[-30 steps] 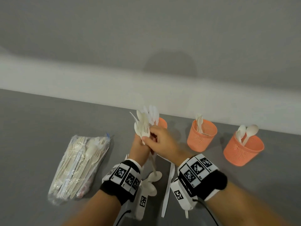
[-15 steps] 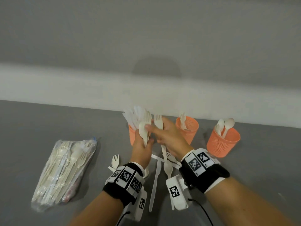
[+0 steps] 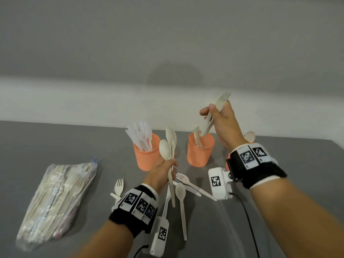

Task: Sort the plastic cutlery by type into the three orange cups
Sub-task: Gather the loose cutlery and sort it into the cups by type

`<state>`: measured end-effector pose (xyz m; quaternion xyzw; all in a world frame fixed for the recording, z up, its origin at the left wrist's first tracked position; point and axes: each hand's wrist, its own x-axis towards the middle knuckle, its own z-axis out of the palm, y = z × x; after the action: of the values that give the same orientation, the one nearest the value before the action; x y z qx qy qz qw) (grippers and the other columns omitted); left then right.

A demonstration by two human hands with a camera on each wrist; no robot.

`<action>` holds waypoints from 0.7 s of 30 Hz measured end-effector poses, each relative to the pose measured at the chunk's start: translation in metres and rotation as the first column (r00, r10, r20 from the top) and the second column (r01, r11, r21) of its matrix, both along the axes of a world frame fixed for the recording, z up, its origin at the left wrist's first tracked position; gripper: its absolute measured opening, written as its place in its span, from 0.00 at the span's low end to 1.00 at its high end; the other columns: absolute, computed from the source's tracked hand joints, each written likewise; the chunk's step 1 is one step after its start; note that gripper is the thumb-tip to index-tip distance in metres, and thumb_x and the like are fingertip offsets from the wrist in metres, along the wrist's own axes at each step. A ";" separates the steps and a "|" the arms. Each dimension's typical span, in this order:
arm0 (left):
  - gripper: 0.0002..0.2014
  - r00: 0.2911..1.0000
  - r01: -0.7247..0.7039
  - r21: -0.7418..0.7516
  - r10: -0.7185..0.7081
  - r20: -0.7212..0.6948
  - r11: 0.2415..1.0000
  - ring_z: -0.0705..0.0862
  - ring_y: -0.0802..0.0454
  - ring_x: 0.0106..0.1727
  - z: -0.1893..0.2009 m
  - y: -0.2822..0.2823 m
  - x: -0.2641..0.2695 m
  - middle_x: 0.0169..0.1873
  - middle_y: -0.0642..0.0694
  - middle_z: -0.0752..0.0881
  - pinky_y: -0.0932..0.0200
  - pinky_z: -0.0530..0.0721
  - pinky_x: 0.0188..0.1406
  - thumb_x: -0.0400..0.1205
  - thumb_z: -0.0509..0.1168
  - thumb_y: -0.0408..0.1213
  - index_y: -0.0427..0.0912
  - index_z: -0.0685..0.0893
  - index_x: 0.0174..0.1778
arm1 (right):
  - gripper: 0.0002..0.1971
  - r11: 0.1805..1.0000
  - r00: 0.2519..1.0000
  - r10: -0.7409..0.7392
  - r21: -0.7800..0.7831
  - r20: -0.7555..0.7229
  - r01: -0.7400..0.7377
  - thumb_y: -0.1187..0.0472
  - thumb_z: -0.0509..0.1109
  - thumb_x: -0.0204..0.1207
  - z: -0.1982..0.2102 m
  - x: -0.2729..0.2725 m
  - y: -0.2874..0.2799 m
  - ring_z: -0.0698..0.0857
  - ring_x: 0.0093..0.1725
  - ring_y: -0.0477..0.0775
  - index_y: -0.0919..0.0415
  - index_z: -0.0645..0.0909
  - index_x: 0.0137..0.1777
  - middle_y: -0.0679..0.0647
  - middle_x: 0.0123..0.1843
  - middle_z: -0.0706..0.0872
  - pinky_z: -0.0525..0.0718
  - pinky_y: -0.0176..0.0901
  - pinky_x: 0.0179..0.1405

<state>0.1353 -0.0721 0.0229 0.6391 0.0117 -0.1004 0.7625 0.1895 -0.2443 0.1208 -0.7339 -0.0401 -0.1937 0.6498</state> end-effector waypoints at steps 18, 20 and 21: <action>0.11 0.999 0.034 -0.295 -0.040 -0.012 0.955 0.86 0.55 0.30 0.012 -0.008 0.018 0.36 0.42 0.86 0.63 0.87 0.36 0.85 0.56 0.35 0.34 0.82 0.52 | 0.07 0.938 0.989 0.148 -0.317 0.011 -0.137 0.64 0.73 0.69 -0.050 -0.016 0.014 0.80 0.40 0.35 0.56 0.82 0.47 0.43 0.40 0.82 0.76 0.24 0.44; 0.14 0.998 0.046 -0.338 -0.054 -0.016 0.940 0.90 0.53 0.36 0.013 -0.012 0.017 0.40 0.40 0.89 0.62 0.88 0.37 0.86 0.54 0.34 0.30 0.81 0.55 | 0.12 0.889 0.958 0.255 -0.357 -0.131 -0.285 0.63 0.77 0.69 -0.061 -0.030 0.024 0.79 0.38 0.35 0.55 0.82 0.51 0.45 0.41 0.80 0.76 0.20 0.43; 0.15 0.998 0.042 -0.365 -0.056 -0.029 0.930 0.91 0.50 0.40 0.013 -0.013 0.017 0.43 0.37 0.89 0.61 0.88 0.38 0.86 0.53 0.34 0.27 0.80 0.58 | 0.14 0.885 0.950 0.269 -0.348 -0.157 -0.308 0.64 0.76 0.69 -0.067 -0.035 0.028 0.78 0.37 0.34 0.55 0.81 0.54 0.44 0.42 0.78 0.77 0.21 0.43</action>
<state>0.1524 -0.0850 0.0358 0.4847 -0.0082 -0.1323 0.8646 0.1542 -0.2164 0.0542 -0.8376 -0.1508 -0.0454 0.5231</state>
